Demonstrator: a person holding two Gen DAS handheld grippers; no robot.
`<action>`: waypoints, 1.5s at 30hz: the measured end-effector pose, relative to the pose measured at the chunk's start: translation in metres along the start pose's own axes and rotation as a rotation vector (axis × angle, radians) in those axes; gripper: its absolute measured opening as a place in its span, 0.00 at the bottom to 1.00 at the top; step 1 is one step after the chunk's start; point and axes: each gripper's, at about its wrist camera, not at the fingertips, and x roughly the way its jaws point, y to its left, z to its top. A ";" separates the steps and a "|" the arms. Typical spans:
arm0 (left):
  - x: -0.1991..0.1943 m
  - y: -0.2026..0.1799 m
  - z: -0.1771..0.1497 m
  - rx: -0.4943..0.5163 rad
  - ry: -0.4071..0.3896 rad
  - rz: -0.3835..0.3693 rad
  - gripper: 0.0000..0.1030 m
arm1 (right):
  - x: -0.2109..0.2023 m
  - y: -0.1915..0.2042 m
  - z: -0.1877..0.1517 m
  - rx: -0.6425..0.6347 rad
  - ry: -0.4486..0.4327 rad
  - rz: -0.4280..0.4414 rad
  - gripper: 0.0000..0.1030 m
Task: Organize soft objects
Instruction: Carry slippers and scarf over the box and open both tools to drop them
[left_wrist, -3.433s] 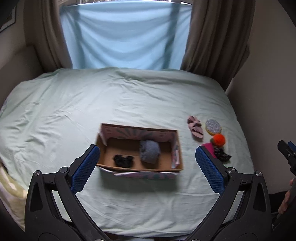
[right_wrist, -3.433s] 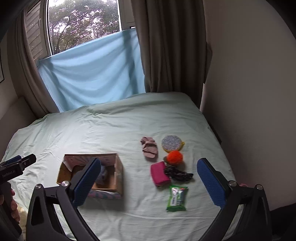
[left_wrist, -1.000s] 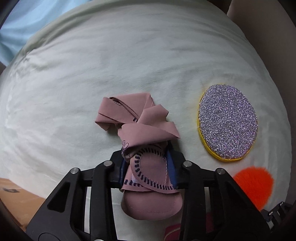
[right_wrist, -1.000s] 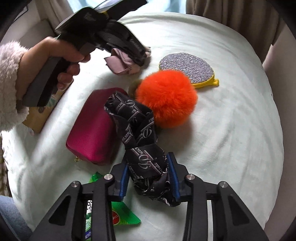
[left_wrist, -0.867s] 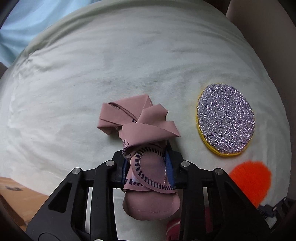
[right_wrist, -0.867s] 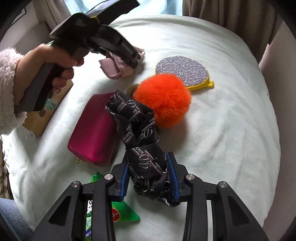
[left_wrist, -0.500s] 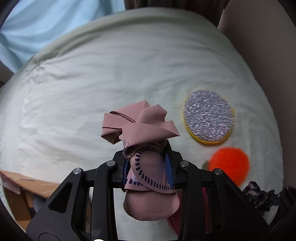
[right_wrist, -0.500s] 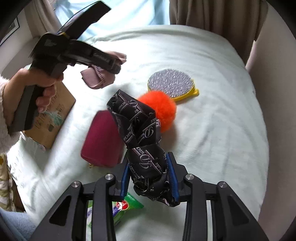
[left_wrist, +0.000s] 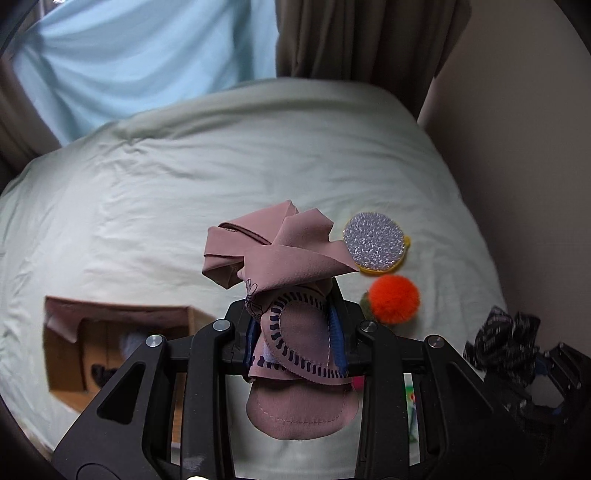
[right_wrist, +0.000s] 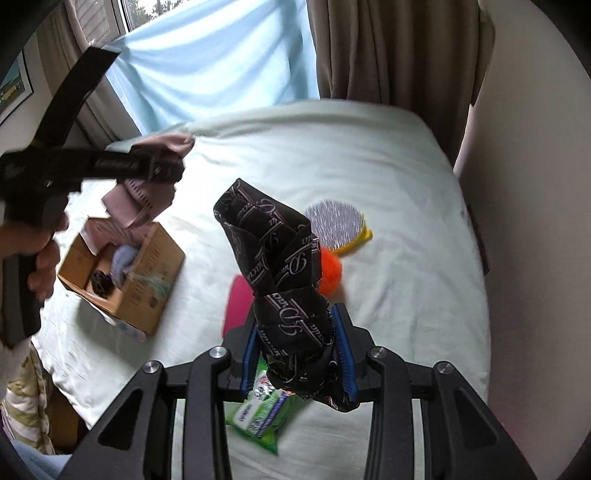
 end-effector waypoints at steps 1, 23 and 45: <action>-0.015 0.005 -0.002 -0.009 -0.013 0.000 0.27 | -0.007 0.004 0.004 -0.001 -0.009 -0.001 0.33; -0.171 0.186 -0.065 -0.108 -0.109 0.059 0.27 | -0.074 0.186 0.086 0.098 -0.088 0.056 0.33; -0.059 0.361 -0.111 -0.085 0.131 0.059 0.27 | 0.070 0.332 0.096 0.286 0.162 0.093 0.33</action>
